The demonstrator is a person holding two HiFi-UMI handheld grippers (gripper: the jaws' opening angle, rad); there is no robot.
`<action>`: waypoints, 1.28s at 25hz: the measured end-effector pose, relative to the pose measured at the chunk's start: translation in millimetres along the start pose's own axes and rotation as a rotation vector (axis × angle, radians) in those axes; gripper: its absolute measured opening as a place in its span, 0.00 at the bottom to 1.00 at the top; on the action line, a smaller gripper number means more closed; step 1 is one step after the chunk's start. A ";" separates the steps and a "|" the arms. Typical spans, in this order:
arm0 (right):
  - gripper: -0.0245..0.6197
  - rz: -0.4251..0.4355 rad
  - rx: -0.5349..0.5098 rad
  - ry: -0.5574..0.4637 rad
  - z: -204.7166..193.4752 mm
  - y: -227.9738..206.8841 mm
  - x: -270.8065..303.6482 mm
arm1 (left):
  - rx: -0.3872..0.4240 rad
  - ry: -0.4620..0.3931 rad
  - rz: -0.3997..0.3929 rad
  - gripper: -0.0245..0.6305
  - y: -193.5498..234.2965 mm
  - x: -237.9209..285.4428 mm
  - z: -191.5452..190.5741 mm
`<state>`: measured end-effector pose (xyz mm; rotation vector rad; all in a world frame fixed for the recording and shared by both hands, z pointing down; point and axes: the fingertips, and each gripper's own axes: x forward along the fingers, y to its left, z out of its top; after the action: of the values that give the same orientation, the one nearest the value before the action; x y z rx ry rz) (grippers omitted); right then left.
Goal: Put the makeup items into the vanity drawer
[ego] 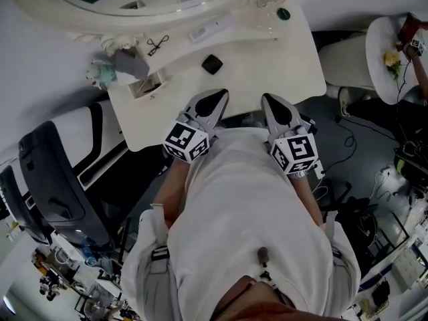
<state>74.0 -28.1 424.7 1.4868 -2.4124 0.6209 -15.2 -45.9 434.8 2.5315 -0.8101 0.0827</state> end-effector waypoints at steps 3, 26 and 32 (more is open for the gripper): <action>0.05 -0.047 0.013 0.001 -1.1 -3.3 -1.5 | 0.018 0.034 0.063 0.05 27.1 2.7 -6.5; 0.05 -0.312 0.065 0.064 -18.6 -37.1 -18.5 | 0.225 0.564 0.223 0.47 185.3 66.3 -155.3; 0.05 -0.363 0.102 0.079 -24.9 -49.6 -26.8 | 0.203 0.662 0.244 0.50 210.9 72.4 -186.0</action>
<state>130.0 -14.6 446.9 1.8429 -2.0053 0.7102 -58.1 -148.9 702.9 2.3233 -0.8459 1.0632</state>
